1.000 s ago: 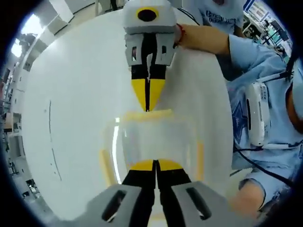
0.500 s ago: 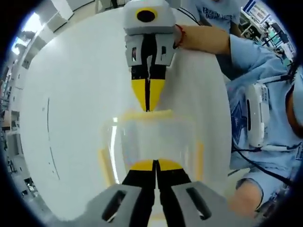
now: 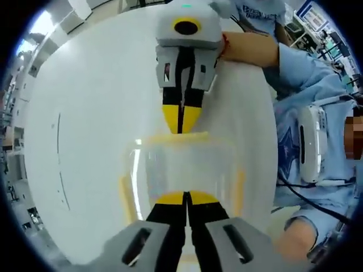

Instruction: Snap each plastic latch of the storage box into its locked position after aligning the lid with the box until every specified latch is closed and the lid sits flush.

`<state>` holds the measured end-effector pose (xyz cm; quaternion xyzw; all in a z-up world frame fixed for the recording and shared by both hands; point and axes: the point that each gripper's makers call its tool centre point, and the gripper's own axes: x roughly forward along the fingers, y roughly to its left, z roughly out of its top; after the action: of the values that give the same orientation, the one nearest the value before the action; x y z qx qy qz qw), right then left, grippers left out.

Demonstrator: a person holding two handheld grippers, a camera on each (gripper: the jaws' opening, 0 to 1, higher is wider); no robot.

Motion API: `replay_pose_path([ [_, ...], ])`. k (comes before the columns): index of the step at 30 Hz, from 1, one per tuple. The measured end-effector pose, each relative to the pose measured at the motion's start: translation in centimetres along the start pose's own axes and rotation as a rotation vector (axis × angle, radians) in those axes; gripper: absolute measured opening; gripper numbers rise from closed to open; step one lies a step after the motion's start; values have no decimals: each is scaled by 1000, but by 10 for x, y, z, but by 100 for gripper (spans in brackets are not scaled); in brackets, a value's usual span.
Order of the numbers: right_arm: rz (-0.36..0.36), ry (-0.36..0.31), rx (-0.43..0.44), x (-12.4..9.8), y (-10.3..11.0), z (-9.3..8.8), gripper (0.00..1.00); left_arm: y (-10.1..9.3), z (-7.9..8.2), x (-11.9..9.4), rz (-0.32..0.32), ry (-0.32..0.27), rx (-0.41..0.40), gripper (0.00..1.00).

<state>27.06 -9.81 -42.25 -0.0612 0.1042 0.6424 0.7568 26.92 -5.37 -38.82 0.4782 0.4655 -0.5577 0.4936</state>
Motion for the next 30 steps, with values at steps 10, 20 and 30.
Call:
replay_pose_path([
  [10, 3, -2, 24, -2, -4, -1, 0, 4, -3, 5, 28, -27, -64, 0],
  [20, 1, -13, 67, 0, -3, -2, 0, 8, -5, 7, 18, -75, -113, 0],
  [30, -18, 12, 28, 1, -2, -3, 0, 7, -4, 10, 9, -44, -104, 0],
])
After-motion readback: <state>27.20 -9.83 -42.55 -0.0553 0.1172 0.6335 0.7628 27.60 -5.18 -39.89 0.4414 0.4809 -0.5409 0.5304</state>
